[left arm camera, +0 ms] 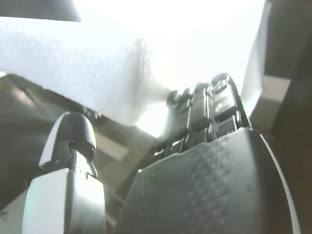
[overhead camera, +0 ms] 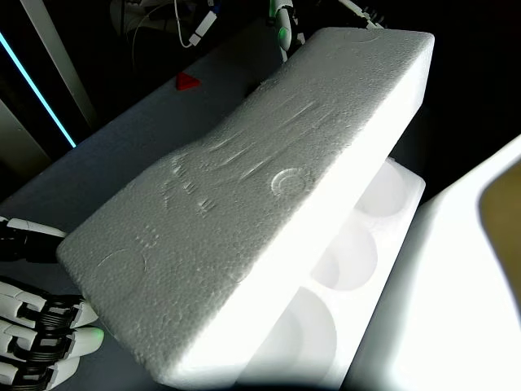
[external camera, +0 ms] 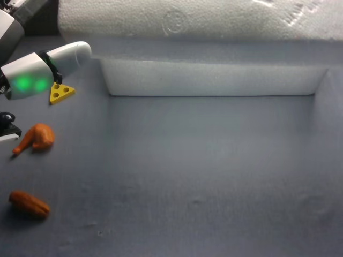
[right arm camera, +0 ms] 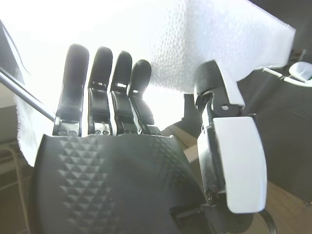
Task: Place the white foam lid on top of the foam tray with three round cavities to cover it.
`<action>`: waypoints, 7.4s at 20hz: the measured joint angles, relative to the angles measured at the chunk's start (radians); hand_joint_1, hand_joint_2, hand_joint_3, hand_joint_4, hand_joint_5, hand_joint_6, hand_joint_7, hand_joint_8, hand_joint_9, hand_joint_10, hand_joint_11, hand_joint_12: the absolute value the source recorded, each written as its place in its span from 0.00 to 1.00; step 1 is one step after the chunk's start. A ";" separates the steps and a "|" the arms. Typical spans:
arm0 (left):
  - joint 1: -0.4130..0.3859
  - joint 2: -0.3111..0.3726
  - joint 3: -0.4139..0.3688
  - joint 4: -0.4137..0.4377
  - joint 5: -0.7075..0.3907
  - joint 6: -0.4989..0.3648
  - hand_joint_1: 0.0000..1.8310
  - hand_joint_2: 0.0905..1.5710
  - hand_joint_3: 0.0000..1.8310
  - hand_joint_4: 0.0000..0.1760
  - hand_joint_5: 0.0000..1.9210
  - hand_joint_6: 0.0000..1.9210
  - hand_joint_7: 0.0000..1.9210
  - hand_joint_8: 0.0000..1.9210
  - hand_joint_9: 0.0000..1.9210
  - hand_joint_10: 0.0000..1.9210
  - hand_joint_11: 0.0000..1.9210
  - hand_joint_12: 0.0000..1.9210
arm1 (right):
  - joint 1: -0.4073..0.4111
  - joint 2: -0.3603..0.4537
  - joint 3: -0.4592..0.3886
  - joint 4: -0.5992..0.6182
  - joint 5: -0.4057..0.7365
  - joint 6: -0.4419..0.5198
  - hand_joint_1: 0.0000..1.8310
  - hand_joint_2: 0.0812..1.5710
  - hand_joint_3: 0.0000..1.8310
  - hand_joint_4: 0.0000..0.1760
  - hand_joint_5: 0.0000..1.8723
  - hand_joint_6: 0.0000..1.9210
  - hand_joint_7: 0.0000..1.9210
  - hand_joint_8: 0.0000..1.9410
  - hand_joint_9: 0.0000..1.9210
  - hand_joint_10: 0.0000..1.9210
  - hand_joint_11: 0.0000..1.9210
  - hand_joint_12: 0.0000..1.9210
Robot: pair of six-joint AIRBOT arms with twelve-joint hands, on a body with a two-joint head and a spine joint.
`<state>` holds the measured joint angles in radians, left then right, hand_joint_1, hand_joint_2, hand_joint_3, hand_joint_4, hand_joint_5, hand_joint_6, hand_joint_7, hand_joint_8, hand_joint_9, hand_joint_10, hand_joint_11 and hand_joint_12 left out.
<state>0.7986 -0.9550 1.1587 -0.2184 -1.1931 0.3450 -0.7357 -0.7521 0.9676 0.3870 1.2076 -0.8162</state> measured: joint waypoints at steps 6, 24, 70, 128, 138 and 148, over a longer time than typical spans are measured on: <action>-0.035 -0.052 0.066 -0.013 0.080 -0.008 0.31 0.71 0.00 0.00 0.16 0.00 0.05 0.00 0.03 0.01 0.00 0.34 | 0.085 -0.061 0.080 0.005 -0.137 -0.006 0.33 0.79 0.00 0.00 0.00 0.88 0.00 0.71 0.00 0.87 0.06 1.00; -0.109 -0.149 0.205 -0.023 0.211 -0.043 0.28 0.73 0.00 0.00 0.13 0.00 0.01 0.00 0.00 0.00 0.00 0.25 | 0.242 -0.140 0.221 0.011 -0.343 -0.034 0.30 0.84 0.00 0.00 0.00 0.67 0.00 0.70 0.00 0.86 0.02 1.00; -0.108 -0.238 0.320 -0.035 0.283 -0.085 0.20 0.72 0.00 0.00 0.06 0.00 0.00 0.00 0.00 0.00 0.00 0.00 | 0.132 -0.140 0.192 0.064 -0.322 0.000 0.23 0.85 0.00 0.00 0.00 0.23 0.09 0.01 0.00 0.29 0.00 0.73; -0.051 -0.153 0.223 -0.018 0.179 -0.031 0.24 0.71 0.00 0.09 0.00 0.00 0.00 0.00 0.00 0.00 0.00 0.00 | 0.081 -0.078 0.133 0.087 -0.256 -0.062 0.24 0.80 0.00 0.02 0.00 0.00 0.00 0.00 0.00 0.00 0.00 0.75; -0.061 -0.189 0.254 -0.016 0.198 -0.058 0.22 0.72 0.00 0.24 0.00 0.00 0.00 0.00 0.00 0.00 0.00 0.18 | 0.081 -0.089 0.163 0.089 -0.272 -0.053 0.24 0.84 0.00 0.00 0.00 0.00 0.00 0.00 0.00 0.00 0.00 0.50; -0.067 -0.195 0.260 -0.019 0.208 -0.060 0.23 0.71 0.00 0.35 0.00 0.00 0.00 0.00 0.00 0.00 0.00 0.11 | 0.082 -0.104 0.184 0.090 -0.315 -0.049 0.26 0.81 0.00 0.00 0.00 0.00 0.00 0.00 0.00 0.00 0.00 0.58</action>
<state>0.7319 -1.1500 1.4189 -0.2379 -0.9855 0.2855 -0.6537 -0.8558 1.1515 0.4774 0.8925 -0.8654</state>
